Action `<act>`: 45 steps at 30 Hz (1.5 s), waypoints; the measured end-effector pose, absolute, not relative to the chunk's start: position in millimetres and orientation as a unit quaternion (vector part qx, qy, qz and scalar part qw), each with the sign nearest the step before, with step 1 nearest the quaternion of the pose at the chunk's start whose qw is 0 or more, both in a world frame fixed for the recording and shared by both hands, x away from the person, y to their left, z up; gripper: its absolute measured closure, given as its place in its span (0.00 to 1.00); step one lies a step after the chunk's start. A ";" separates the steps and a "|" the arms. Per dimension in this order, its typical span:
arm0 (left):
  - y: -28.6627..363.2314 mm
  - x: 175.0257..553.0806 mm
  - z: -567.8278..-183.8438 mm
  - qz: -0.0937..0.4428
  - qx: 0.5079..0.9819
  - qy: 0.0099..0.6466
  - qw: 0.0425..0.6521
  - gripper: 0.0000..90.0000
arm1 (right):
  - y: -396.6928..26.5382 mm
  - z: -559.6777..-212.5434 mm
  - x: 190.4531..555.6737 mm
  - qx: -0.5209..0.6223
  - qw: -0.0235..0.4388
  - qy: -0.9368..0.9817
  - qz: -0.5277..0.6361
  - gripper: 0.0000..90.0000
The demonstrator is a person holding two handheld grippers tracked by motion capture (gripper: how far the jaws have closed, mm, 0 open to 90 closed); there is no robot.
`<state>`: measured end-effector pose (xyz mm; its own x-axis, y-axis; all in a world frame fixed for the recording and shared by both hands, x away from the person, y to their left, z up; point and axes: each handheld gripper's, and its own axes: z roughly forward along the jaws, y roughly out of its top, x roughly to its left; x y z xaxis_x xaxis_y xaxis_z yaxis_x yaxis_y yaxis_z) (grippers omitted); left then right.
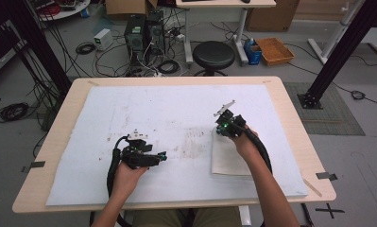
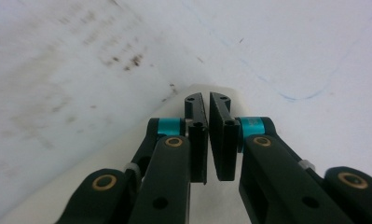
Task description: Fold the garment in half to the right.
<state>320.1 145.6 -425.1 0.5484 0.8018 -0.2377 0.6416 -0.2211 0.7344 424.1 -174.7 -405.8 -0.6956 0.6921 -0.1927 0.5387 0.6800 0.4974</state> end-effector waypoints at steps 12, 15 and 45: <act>143.6 319.6 -424.3 0.096 0.777 0.462 0.415 0.35 | -231.1 -390.4 414.4 0.411 0.200 0.857 0.239 0.77; 141.3 320.0 -424.2 0.096 0.776 0.464 0.416 0.35 | -263.8 -392.3 407.8 0.440 0.200 0.847 0.222 0.86; 152.7 320.6 -421.8 0.100 0.767 0.470 0.425 0.35 | -308.6 -406.6 317.3 0.413 0.180 0.859 0.243 0.97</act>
<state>320.6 152.7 -421.8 0.5378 0.8064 -0.2457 0.6366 -0.1974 0.7455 317.3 -308.6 -406.6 -0.5940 0.7971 -0.1087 0.6222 0.5409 0.5660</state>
